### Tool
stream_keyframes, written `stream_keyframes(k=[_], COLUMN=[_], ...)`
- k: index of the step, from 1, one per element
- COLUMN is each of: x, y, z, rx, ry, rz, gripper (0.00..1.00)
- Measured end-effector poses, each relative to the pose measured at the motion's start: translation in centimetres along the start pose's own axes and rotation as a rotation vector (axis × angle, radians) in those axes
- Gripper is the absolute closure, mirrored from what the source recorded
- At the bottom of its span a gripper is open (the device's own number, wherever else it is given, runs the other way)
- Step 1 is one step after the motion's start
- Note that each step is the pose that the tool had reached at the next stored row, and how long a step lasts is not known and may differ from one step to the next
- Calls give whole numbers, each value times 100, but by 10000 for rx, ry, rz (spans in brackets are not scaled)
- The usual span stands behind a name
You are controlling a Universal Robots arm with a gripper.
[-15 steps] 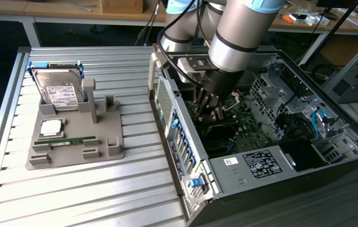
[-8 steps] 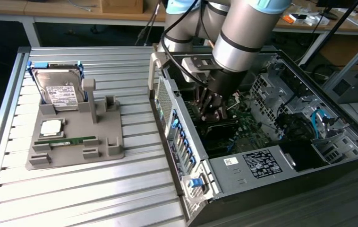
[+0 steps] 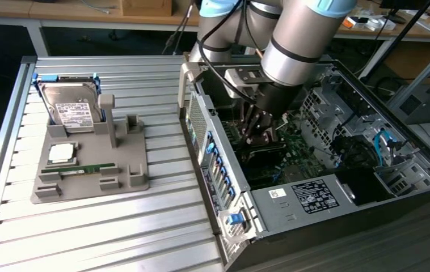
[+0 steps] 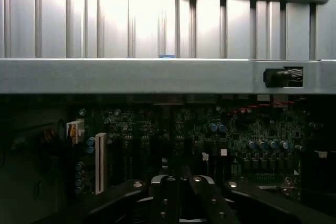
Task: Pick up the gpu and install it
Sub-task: 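Press down on the gpu until it lock into place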
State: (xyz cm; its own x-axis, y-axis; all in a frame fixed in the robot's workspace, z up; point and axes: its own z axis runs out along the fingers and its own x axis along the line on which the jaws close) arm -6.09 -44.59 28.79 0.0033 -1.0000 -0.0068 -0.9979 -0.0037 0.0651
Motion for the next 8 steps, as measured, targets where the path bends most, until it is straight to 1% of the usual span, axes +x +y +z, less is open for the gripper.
stream_keyframes(k=[4,8], x=[2,-1], y=[-79,-86], z=[-2,-2], rx=[-22,-24], ry=[-2,-4], rz=[39,58], gripper=[89,89])
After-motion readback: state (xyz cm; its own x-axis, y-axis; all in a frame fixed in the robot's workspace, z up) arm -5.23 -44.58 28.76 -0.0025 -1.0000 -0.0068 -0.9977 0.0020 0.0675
